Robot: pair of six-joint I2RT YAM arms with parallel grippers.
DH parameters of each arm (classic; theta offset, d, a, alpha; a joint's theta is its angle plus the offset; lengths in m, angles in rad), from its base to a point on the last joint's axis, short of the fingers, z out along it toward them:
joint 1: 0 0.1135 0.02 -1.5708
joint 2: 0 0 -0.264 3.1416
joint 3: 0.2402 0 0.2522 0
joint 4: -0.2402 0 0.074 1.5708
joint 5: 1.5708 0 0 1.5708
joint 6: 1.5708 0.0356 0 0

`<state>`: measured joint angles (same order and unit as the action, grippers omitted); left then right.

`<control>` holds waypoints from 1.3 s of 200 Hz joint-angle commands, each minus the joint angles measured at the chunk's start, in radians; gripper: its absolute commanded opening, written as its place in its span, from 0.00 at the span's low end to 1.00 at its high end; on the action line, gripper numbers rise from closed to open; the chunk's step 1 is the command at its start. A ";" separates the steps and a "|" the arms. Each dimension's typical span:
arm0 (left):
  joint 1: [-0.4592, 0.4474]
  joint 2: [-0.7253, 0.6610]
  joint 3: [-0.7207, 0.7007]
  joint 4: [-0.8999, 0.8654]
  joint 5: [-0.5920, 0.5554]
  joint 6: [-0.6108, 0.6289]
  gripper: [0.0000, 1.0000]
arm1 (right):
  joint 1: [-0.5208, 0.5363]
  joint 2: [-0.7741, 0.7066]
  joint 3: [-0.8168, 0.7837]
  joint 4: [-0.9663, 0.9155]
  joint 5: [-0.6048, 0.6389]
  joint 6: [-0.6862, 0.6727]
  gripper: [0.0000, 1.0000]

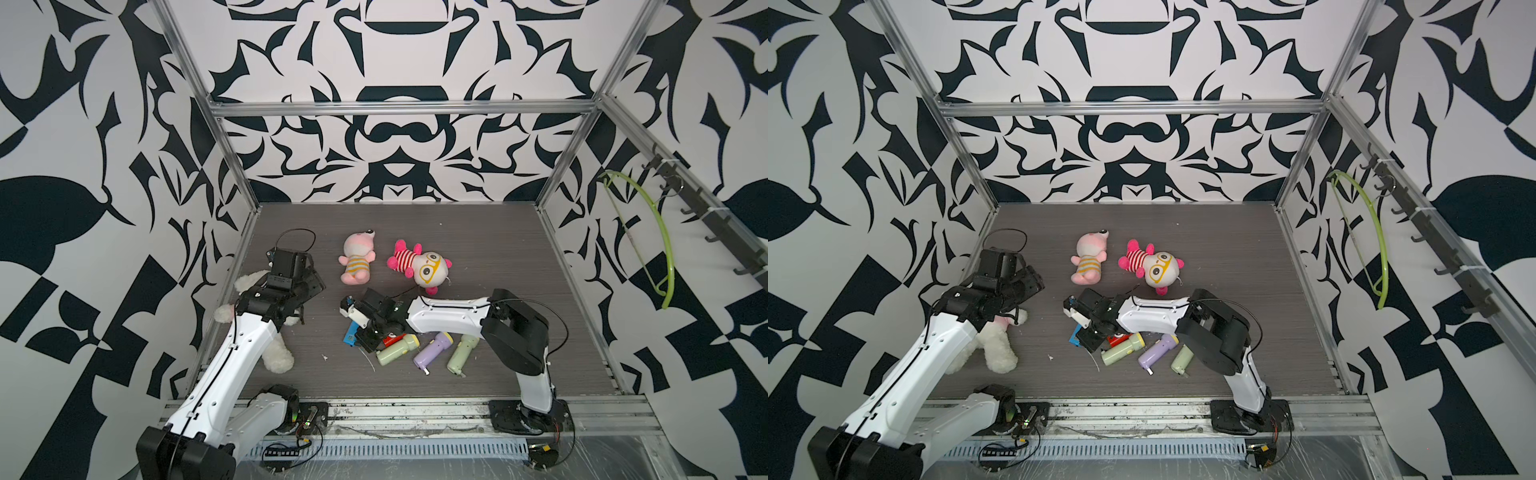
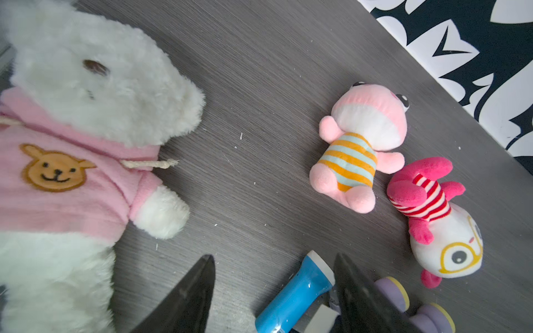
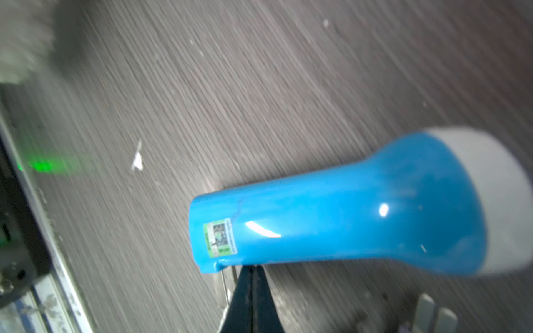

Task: Close the plug at the bottom of the flashlight
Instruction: Adjust the flashlight at the center of the board.

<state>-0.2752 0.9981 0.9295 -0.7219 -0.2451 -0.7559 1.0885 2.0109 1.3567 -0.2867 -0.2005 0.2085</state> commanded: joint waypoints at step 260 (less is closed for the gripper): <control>-0.599 0.153 -0.267 0.122 0.015 -0.468 0.28 | -0.271 0.106 0.323 -0.022 -0.175 -0.046 0.00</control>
<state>-0.8337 1.0920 0.6933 -0.6312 -0.1871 -1.1141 0.8139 2.1418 1.6745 -0.3363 -0.3157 0.1555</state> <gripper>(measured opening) 0.285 0.046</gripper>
